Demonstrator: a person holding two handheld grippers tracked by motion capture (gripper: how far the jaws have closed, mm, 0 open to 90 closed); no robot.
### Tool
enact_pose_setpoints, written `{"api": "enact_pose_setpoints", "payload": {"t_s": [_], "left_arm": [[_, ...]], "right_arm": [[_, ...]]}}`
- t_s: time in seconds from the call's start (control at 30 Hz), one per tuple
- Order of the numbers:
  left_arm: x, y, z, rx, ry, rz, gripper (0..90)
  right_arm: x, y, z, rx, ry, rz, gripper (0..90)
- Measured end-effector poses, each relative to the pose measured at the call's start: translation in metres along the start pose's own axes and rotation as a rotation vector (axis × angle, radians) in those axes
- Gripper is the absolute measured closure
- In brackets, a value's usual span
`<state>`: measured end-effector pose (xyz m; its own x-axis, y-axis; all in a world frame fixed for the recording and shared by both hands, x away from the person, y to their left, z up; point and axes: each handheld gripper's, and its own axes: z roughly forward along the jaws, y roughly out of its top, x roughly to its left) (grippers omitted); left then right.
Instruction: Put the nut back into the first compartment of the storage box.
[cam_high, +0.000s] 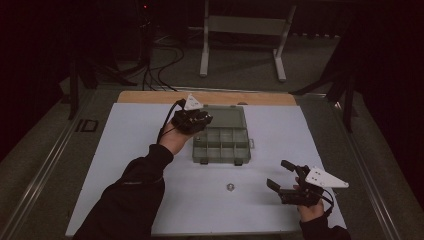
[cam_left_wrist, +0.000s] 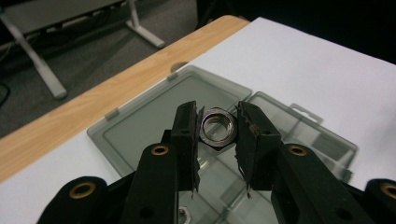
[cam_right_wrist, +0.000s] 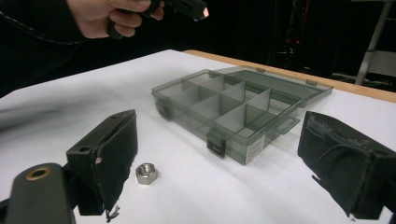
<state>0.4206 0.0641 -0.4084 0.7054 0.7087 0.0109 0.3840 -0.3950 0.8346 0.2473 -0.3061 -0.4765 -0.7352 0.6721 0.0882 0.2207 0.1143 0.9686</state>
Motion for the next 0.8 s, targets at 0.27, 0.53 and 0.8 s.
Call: {"api": "enact_pose_setpoints", "payload": {"t_s": [0.27,0.53,0.8], "left_arm": [[0.014,-0.011,0.021,0.042,0.016,-0.056,69.4],[0.018,-0.035,0.046,0.111,0.021,-0.099,69.4],[0.017,-0.049,0.056,0.148,0.032,-0.106,69.3]], "right_arm": [[0.0,0.0,0.0,0.001,0.003,0.002,12.1],[0.0,0.0,0.0,0.002,0.006,0.006,12.1],[0.0,0.0,0.0,0.003,0.007,0.008,12.1]]}}
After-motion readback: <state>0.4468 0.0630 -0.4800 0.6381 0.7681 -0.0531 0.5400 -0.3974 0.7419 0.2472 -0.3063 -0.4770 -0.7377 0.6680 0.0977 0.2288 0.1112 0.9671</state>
